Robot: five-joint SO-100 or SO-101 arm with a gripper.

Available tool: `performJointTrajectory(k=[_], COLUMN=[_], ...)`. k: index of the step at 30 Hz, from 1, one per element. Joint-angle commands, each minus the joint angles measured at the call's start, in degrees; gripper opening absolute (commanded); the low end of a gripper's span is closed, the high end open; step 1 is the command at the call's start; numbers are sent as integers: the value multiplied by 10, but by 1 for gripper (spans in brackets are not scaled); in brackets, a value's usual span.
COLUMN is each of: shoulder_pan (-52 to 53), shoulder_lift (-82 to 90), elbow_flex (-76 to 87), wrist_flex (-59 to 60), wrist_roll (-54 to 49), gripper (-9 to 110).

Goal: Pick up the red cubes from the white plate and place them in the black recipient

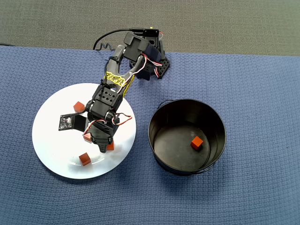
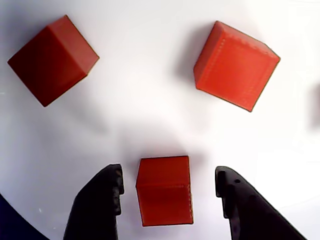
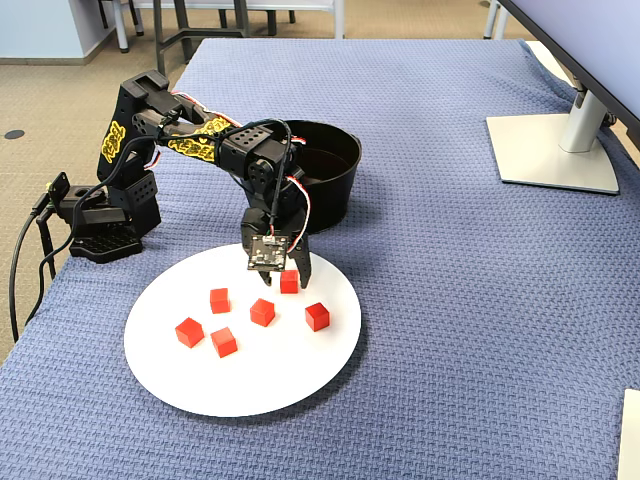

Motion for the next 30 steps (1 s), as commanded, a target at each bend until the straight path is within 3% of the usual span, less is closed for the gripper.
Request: performJointTrajectory(k=[1, 10, 16, 22, 30], shoulder_pan=[-22, -37, -33, -34, -94], shoulder_lift=[25, 40, 41, 69, 231], elbow_flex=[-3, 40, 33, 18, -54], wrist_flex=[-13, -25, -29, -25, 86], wrist_roll=[-13, -43, -35, -19, 48], gripper=[16, 15, 1, 0, 0])
